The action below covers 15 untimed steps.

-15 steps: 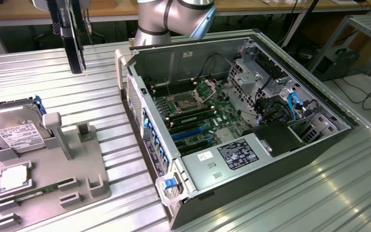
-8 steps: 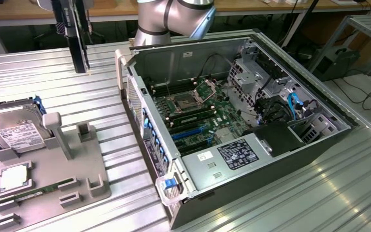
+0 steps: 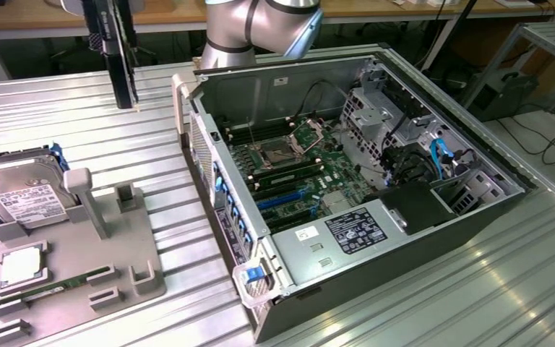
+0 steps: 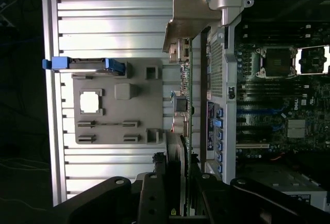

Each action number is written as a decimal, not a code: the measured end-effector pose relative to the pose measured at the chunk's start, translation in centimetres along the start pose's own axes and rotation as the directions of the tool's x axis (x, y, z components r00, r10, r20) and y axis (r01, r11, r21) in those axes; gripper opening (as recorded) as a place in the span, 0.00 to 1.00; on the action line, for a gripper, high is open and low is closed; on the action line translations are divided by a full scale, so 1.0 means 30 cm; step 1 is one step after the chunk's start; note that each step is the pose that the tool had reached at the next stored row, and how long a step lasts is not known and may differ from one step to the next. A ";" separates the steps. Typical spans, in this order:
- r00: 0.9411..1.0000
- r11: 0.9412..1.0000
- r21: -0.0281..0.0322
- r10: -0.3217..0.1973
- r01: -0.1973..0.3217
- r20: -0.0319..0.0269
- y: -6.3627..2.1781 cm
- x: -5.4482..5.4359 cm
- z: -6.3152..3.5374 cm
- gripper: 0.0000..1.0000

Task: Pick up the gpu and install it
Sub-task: 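Pick up the gpu and move the gpu toward the slot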

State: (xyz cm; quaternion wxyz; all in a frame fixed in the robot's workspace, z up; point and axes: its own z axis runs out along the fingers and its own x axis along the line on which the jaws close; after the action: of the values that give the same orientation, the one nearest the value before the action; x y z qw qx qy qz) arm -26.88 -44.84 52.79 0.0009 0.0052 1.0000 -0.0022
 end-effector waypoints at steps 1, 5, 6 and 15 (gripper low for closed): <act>1.000 1.000 0.000 0.000 0.000 0.000 0.000 -0.001 0.000 0.27; 1.000 1.000 0.000 0.000 0.000 0.000 0.000 -0.006 0.000 0.27; 1.000 1.000 0.000 0.000 0.000 0.000 0.000 -0.007 0.000 0.27; 1.000 1.000 0.000 0.000 0.000 0.000 0.000 -0.017 0.000 0.27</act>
State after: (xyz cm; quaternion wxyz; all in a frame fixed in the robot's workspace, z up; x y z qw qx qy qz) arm -26.37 -44.84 52.79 0.0009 0.0052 1.0000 -0.0022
